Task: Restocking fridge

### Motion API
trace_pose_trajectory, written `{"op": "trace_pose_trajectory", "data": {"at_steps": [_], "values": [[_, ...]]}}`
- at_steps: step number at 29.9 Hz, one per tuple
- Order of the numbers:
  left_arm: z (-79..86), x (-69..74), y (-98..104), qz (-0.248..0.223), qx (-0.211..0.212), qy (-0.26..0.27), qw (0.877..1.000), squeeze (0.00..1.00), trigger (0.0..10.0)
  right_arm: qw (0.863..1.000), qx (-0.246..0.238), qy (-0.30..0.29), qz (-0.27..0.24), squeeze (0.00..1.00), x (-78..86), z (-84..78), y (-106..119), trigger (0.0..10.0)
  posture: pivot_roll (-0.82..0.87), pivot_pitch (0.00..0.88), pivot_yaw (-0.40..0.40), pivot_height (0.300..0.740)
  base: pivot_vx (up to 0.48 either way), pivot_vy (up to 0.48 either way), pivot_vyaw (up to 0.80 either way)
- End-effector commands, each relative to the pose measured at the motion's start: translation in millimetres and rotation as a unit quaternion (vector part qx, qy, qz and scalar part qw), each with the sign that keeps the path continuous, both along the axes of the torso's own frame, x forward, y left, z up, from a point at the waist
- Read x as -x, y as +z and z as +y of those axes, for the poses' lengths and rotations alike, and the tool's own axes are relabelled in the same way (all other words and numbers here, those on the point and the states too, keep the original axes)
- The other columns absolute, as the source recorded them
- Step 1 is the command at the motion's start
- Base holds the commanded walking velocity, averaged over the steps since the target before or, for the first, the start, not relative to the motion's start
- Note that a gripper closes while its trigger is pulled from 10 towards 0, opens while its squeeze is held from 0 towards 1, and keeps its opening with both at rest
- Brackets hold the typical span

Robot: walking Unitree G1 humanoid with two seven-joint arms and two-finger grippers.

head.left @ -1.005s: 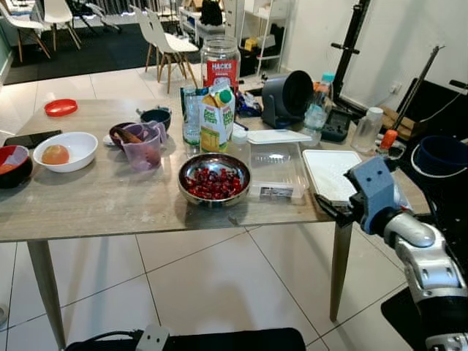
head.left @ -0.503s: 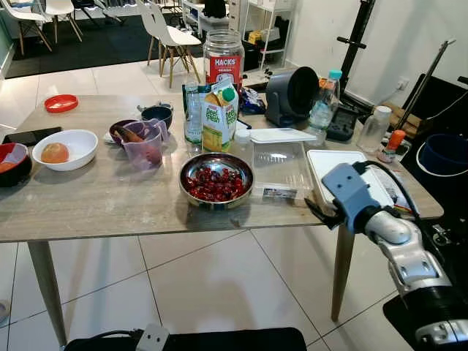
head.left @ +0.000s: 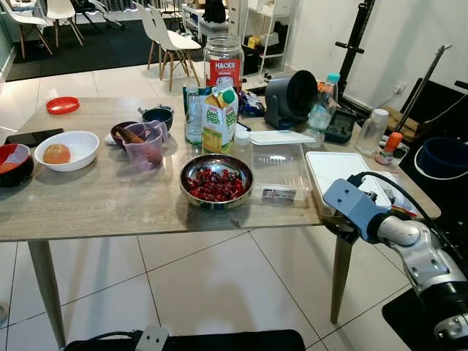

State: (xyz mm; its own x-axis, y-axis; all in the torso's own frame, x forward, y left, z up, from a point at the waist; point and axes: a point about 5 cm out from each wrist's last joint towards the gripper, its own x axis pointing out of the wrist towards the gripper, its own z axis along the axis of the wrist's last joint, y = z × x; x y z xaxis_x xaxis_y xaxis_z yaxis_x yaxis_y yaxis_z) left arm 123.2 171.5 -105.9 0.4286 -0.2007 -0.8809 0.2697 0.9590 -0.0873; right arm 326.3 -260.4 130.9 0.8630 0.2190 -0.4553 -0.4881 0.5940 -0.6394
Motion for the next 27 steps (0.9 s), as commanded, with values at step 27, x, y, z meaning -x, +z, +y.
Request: {"op": "trace_pose_trajectory", "data": {"at_steps": [27], "values": [[2.4, 22.6, -7.0, 0.048, -0.006, -0.007, 0.999, 0.0, 10.0, 0.996, 0.048, 0.054, 0.058, 0.0, 6.0, -12.8, 7.9, 10.0, -0.06, 0.0, -0.032, 0.74, 0.0, 0.0, 0.0]]}}
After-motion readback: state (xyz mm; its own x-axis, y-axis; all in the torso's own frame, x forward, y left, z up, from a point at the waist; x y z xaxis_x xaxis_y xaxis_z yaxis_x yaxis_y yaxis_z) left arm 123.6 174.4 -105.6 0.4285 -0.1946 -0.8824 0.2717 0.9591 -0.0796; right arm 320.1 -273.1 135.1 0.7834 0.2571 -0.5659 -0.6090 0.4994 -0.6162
